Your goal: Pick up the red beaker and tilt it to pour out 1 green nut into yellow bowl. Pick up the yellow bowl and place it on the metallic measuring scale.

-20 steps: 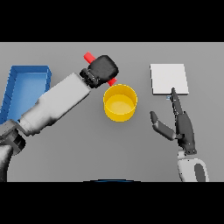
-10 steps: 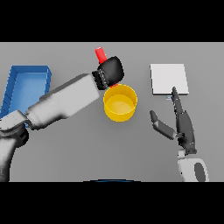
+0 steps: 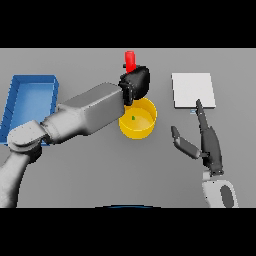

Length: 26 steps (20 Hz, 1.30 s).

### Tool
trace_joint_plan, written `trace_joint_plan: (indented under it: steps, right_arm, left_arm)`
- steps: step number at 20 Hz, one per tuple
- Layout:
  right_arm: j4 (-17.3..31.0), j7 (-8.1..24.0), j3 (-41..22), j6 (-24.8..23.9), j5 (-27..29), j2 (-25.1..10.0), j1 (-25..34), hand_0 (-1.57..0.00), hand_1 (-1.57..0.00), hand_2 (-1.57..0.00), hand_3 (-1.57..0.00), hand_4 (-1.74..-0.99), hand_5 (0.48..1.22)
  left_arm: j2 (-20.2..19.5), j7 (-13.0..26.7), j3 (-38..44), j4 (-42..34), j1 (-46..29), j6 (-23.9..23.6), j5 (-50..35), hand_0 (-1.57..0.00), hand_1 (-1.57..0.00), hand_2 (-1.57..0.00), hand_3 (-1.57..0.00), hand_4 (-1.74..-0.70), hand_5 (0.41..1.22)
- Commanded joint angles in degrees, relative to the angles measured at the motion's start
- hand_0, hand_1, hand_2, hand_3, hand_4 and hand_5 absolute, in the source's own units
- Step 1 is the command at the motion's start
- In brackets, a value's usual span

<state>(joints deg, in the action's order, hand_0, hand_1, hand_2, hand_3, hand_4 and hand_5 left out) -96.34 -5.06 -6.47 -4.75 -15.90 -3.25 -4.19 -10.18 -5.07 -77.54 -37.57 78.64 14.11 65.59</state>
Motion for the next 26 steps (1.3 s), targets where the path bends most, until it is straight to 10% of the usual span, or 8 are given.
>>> trace_joint_plan:
  steps: [1, 9, 11, 26]
  right_arm:
    - [-0.44, -0.99, -0.01, 0.39, 0.79, 0.26, -0.83, 0.00, 0.00, 0.00, 0.00, -1.154, 0.634]
    - [0.27, -2.47, 0.07, 1.02, 1.53, 0.22, 0.20, 0.00, 0.00, 0.00, 0.00, -1.154, 0.654]
    - [-0.93, -3.23, -0.82, 0.60, 0.50, 0.62, -0.55, 0.00, 0.00, 0.00, 0.00, -1.160, 0.660]
    - [1.34, -3.17, -0.18, 2.69, 3.74, 0.63, 2.28, 0.00, 0.00, 0.00, 0.00, -1.092, 0.637]
  left_arm:
    - [0.15, -0.20, -0.92, -0.20, 0.37, 0.18, 0.35, -1.57, -1.57, -1.57, -1.57, -1.72, 1.221]
    - [-3.15, -3.75, -1.33, 5.59, 11.83, -3.08, -1.32, -1.57, -1.57, -1.57, -1.57, -1.73, 1.221]
    - [-4.57, -3.94, 1.22, 9.28, 15.11, -5.85, -3.72, -1.57, -1.57, -1.57, -1.18, -1.73, 1.221]
    - [-21.06, 6.89, 40.70, 36.57, 11.64, -16.05, -54.09, -1.57, -1.57, -1.57, -1.51, -1.74, 1.221]
